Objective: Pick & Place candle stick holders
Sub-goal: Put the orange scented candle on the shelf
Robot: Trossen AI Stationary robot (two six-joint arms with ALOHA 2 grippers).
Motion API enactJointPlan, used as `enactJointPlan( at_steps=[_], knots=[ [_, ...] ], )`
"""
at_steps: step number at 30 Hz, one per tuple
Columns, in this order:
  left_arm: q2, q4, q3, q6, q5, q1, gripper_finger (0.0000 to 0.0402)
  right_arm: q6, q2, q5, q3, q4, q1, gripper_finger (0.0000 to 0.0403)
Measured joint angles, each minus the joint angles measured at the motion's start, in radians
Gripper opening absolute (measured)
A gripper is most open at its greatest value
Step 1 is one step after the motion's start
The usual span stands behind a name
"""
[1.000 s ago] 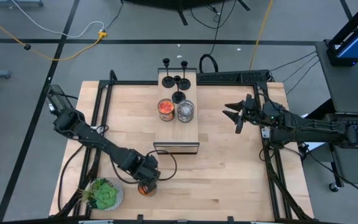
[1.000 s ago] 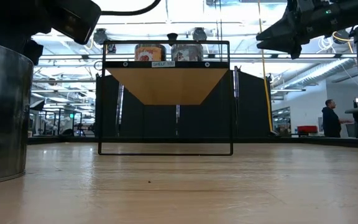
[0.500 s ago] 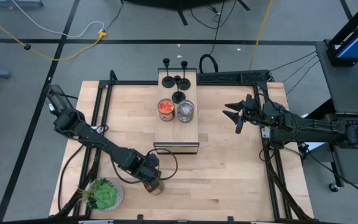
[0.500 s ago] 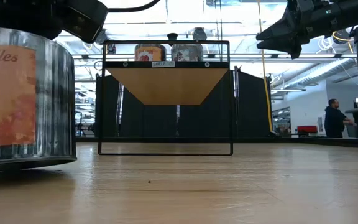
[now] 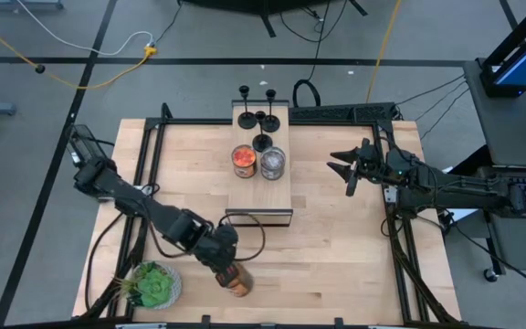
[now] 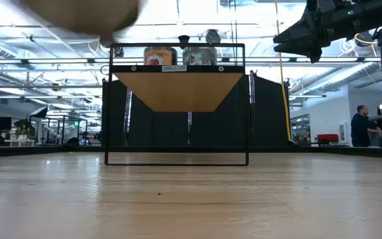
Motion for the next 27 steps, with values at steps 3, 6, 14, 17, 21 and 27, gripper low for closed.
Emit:
enactJointPlan(
  at_steps=[3,6,14,17,21,27],
  knots=[
    [-0.001,-0.036,0.121,0.017,-0.048,0.009,0.0002,0.0,0.0,0.0,0.0,0.0,0.0,0.0155],
    [-0.002,-0.105,0.222,0.042,-0.102,0.032,0.0001,0.0,0.001,0.0,0.0,0.0,0.0,0.0155],
    [-0.002,-0.324,0.422,0.061,-0.186,0.145,0.0001,0.0,0.001,0.0,0.0,-0.003,0.0,0.0155],
    [-0.001,-0.365,0.464,0.098,-0.193,0.201,0.0001,0.0,0.001,0.0,0.0,-0.011,0.0,0.0155],
    [-0.001,-0.348,0.501,0.165,-0.195,0.279,0.0,0.0,0.001,0.0,0.0,-0.012,0.0,0.0155],
    [-0.001,-0.408,0.509,0.218,-0.194,0.383,0.0,-0.001,0.001,0.0,0.0,-0.012,0.0,0.0155]
  ],
)
